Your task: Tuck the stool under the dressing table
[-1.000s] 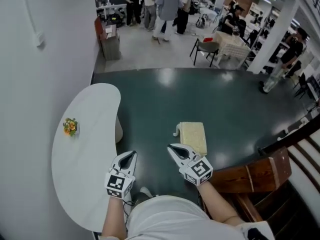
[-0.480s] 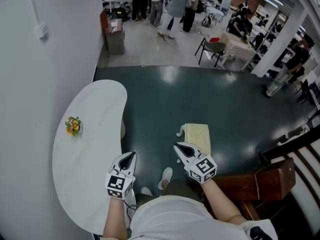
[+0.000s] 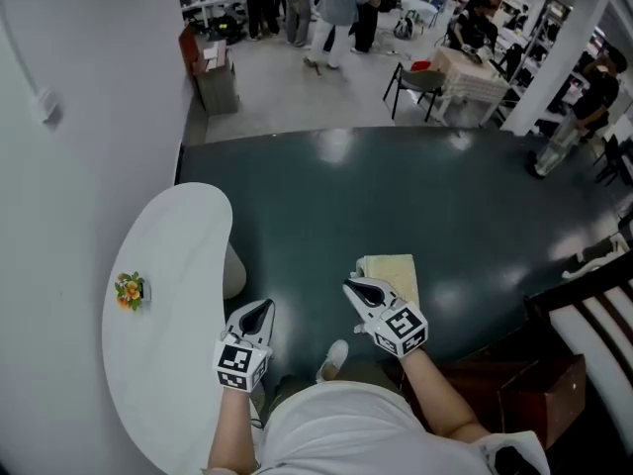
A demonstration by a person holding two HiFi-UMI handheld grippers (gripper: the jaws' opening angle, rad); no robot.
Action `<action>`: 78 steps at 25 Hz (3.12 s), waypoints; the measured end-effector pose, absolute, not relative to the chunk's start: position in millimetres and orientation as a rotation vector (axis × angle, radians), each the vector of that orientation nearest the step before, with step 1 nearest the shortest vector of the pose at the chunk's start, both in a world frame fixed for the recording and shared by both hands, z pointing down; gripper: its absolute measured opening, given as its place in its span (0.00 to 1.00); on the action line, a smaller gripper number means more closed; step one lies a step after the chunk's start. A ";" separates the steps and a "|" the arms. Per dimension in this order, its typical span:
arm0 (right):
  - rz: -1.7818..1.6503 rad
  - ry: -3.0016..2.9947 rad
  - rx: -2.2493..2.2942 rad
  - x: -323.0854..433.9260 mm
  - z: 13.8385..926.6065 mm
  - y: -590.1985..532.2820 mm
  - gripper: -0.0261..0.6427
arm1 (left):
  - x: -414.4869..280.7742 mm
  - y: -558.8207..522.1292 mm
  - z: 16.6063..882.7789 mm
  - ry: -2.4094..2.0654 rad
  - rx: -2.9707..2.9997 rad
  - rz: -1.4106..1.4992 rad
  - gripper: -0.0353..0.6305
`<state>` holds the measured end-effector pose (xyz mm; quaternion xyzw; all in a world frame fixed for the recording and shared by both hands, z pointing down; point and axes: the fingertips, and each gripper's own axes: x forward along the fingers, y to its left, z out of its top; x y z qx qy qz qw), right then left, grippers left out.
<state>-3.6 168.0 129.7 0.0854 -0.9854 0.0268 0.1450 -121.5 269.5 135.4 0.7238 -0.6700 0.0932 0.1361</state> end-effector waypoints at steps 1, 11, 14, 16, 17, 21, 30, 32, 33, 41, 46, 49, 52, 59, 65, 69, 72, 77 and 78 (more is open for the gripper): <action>0.095 -2.838 0.270 0.8 130.9 153.4 0.05 | -118.3 253.5 134.5 -1.928 2.111 0.288 0.06; 0.285 -2.781 0.503 62.0 171.1 54.0 0.05 | -85.7 138.3 157.4 -1.800 2.177 0.375 0.06; 0.334 -2.746 0.584 83.3 185.4 34.6 0.05 | -76.1 115.7 164.7 -1.746 2.205 0.398 0.06; 0.366 -2.715 0.636 97.3 196.5 25.8 0.05 | -69.7 105.9 170.7 -1.704 2.223 0.408 0.06; 0.382 -2.699 0.661 104.0 202.3 22.1 0.05 | -66.5 102.1 174.2 -1.682 2.232 0.411 0.06; 0.441 -2.627 0.771 127.6 228.7 7.1 0.05 | -57.4 87.4 190.1 -1.594 2.267 0.442 0.06; 0.599 -2.466 0.910 169.7 295.2 -1.1 0.05 | -45.6 53.1 230.0 -1.427 2.292 0.517 0.06; 0.626 -2.431 0.927 180.1 313.3 -0.4 0.05 | -39.4 46.1 242.0 -1.395 2.294 0.534 0.06; 0.636 -2.411 0.936 185.6 322.4 -0.7 0.05 | -36.0 42.7 247.9 -1.379 2.293 0.542 0.06; 0.758 -2.264 1.006 233.0 391.2 -3.8 0.05 | -9.1 21.4 299.8 -1.269 2.259 0.606 0.06; 0.821 -2.172 1.037 259.4 436.4 -3.6 0.05 | 1.7 15.3 344.6 -1.231 2.201 0.651 0.06; 0.843 -2.122 1.048 271.5 460.6 -4.9 0.06 | 7.7 10.3 368.0 -1.207 2.171 0.673 0.06; 0.882 -2.076 1.076 283.8 482.9 -5.6 0.09 | 15.8 7.5 387.2 -1.176 2.160 0.688 0.06; 0.915 -1.973 1.114 315.4 536.6 -16.2 0.14 | 25.5 11.1 429.6 -1.139 2.119 0.721 0.06; 0.947 -1.891 1.115 342.1 583.8 -16.2 0.22 | 26.0 29.9 469.2 -1.124 2.045 0.768 0.06; 0.989 -1.858 1.090 348.8 614.5 -13.9 0.39 | 24.5 40.4 486.4 -1.126 2.016 0.789 0.06; 0.999 -1.849 1.043 349.7 639.0 -10.9 0.46 | 19.6 48.3 499.9 -1.133 1.983 0.812 0.06; 1.014 -1.817 0.978 352.2 677.3 -13.2 0.57 | 8.9 56.6 526.2 -1.151 1.923 0.836 0.07; 1.016 -1.808 0.970 353.6 683.8 -14.1 0.60 | 7.7 58.6 531.8 -1.150 1.913 0.843 0.07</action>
